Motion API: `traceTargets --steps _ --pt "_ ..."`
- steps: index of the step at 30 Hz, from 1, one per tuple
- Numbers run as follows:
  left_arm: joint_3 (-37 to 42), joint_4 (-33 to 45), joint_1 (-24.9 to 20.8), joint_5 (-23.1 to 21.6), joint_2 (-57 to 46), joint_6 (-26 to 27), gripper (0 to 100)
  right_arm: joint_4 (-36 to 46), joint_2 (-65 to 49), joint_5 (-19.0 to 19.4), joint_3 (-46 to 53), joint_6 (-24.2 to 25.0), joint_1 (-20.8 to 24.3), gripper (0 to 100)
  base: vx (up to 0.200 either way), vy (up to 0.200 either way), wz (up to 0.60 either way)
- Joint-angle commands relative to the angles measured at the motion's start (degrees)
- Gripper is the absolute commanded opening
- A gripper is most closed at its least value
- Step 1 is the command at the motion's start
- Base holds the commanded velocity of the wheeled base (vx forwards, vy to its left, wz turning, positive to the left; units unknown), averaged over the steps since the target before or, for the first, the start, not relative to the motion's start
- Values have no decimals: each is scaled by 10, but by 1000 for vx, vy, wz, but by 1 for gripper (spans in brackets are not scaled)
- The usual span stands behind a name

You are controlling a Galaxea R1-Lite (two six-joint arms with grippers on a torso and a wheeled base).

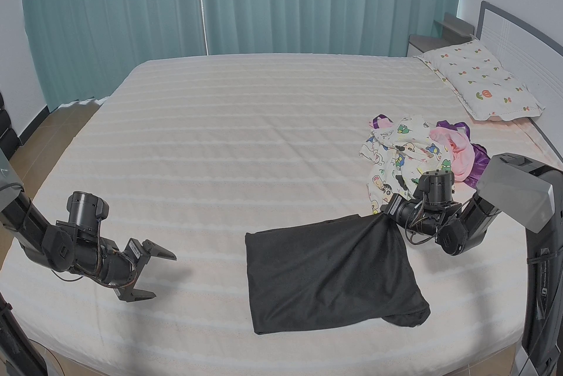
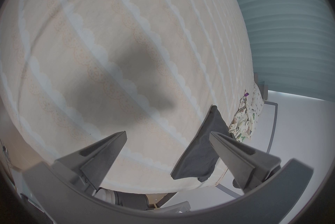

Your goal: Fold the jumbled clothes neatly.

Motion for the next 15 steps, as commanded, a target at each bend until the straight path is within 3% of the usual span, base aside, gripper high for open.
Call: traceTargets --steps 1,5,6,10,15 --pt "0 0 0 0 0 0 100 -1 1 -5 -11 20 -3 0 0 0 0" --pt "0 0 1 0 0 0 100 0 3 -7 -8 22 -4 0 0 0 0" --pt "0 0 0 0 0 0 100 0 5 -7 -7 23 -3 100 0 0 0" --pt "0 0 1 -1 0 0 100 -1 -2 -10 8 20 -3 100 0 0 0" --pt "0 0 1 -1 -1 -2 100 -25 -64 -36 96 42 12 100 0 0 0"
